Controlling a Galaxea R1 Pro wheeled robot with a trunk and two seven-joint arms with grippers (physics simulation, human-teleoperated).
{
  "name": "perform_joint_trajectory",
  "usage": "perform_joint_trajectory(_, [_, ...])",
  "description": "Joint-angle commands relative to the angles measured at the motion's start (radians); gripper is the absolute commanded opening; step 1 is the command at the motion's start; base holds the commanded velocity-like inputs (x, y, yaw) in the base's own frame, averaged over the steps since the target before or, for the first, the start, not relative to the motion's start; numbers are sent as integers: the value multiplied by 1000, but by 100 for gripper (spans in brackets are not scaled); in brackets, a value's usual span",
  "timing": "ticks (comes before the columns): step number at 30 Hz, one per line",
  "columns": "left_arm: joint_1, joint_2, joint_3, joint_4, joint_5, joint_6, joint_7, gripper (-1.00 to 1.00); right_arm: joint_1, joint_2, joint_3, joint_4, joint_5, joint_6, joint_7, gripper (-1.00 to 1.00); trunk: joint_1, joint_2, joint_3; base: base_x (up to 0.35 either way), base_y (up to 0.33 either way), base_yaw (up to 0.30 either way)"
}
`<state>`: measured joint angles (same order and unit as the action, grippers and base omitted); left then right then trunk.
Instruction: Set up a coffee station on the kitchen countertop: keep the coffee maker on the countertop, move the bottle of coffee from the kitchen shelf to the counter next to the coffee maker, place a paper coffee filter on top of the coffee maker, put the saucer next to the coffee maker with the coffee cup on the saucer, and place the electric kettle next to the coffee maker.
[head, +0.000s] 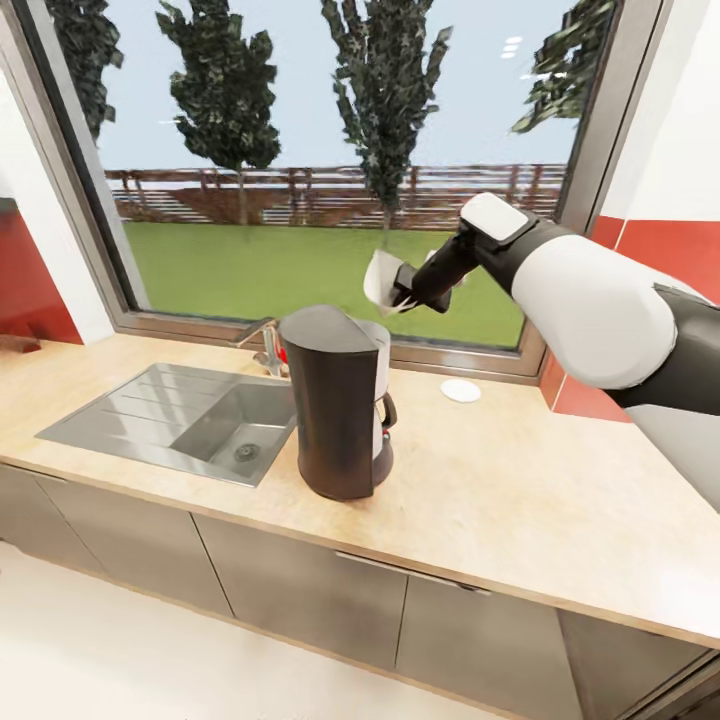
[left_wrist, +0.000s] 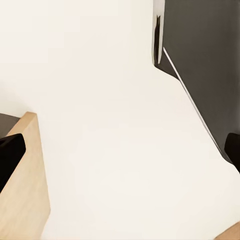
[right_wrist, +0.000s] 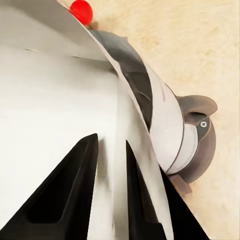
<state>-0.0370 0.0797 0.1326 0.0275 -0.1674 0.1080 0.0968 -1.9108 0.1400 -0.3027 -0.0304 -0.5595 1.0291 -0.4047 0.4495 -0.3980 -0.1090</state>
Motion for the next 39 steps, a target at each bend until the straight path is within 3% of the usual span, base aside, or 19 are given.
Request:
perform_joint_trajectory(1, [-1, 0, 9, 2, -11, 1, 3, 100, -1, 0, -35, -1, -2, 2, -11, -100, 1, -2, -2, 0, 0, 9])
perform_joint_trajectory(6, [-1, 0, 8, 2, -11, 1, 3, 100, 0, 0, -53, 0, -2, 2, -11, -100, 1, -2, -2, 0, 0, 2])
perform_joint_trajectory(26, [-1, 0, 7, 2, -11, 1, 6, 100, 12, -6, -55, 0, -2, 1, -11, -100, 1, -2, -2, -32, -26, 62])
perform_joint_trajectory(39, [-1, 0, 7, 2, -11, 1, 6, 100, 58, -27, -55, 0, -2, 2, -11, -100, 1, -2, -2, 0, 0, 0])
